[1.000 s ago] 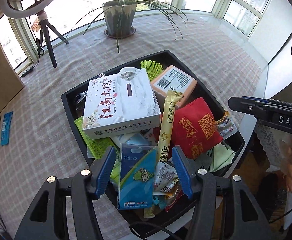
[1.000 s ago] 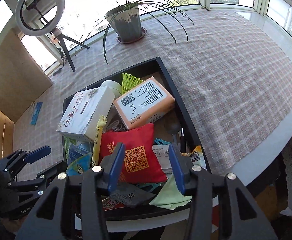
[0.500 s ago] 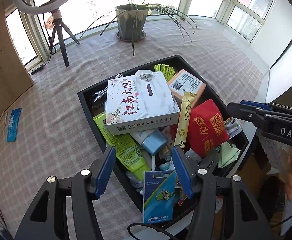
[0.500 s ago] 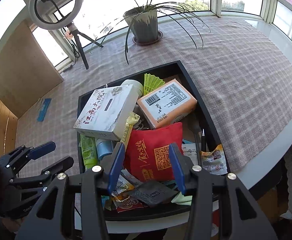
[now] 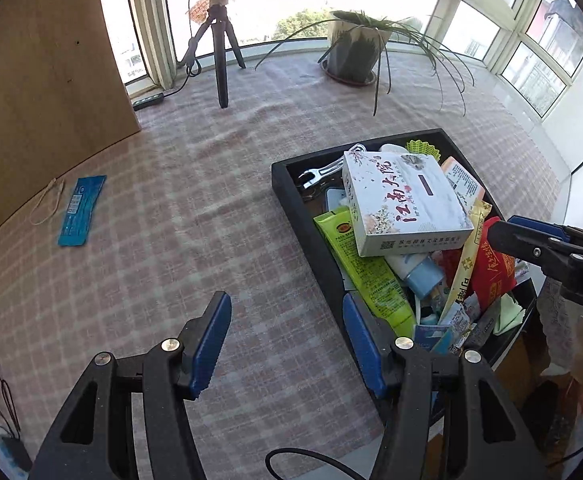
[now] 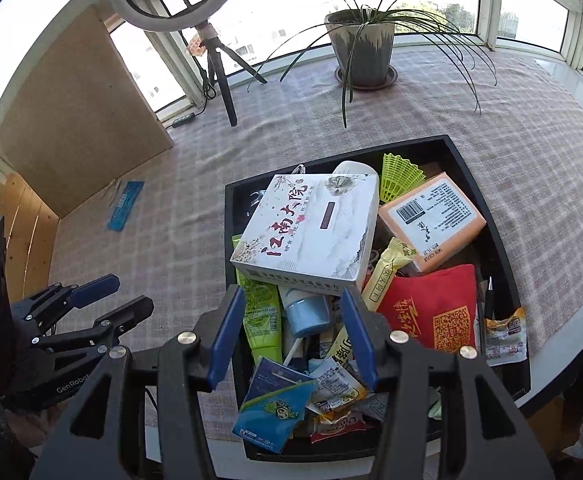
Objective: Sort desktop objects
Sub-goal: 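Move both grippers back to the blue wet-wipe packet and white cable, then grasp the white USB cable with the left gripper while the right grasps the wet-wipe packet, then carry the cable and wet-wipe packet over the tray and open both grippers, then withdraw both open grippers above the filled tray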
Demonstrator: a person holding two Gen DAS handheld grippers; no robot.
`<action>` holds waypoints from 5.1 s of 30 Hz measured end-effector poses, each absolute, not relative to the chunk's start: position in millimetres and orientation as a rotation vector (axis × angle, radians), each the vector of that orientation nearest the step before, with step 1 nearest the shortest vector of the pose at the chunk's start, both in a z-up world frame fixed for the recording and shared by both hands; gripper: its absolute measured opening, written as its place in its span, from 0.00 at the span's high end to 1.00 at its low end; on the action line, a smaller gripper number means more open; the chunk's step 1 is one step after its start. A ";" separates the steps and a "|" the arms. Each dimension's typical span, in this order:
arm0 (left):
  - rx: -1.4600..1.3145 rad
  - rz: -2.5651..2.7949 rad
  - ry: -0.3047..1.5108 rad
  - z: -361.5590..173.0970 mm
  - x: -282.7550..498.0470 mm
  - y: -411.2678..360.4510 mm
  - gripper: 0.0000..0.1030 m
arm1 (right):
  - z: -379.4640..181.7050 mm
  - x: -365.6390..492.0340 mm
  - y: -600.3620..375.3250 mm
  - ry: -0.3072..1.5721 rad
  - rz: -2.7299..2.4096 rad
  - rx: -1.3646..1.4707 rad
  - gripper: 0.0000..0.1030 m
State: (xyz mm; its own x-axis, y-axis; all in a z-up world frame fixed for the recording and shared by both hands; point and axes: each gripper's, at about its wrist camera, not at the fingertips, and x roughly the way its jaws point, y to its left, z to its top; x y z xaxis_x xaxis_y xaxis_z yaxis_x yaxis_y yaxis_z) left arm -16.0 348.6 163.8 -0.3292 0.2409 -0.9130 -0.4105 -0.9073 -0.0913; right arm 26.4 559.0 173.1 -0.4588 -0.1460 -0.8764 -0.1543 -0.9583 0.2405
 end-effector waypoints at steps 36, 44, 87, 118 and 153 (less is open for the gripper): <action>-1.934 2.513 -0.402 47.9 -284.4 -0.4 0.46 | 40.0 -279.9 215.6 0.517 2.443 -2.151 0.46; -1.964 2.475 -0.477 18.5 -302.2 -5.4 0.48 | 16.0 -301.6 187.5 0.480 2.350 -2.131 0.40; -1.652 2.607 -0.187 135.6 -187.0 78.8 0.97 | 118.2 -125.4 356.3 0.362 2.639 -2.072 0.91; -1.273 2.009 0.228 246.4 2.2 502.0 0.97 | 179.3 25.1 675.4 0.397 2.401 -1.745 0.91; -1.398 2.180 0.332 203.4 11.1 465.5 0.67 | 159.8 61.3 647.9 0.194 2.426 -1.789 0.51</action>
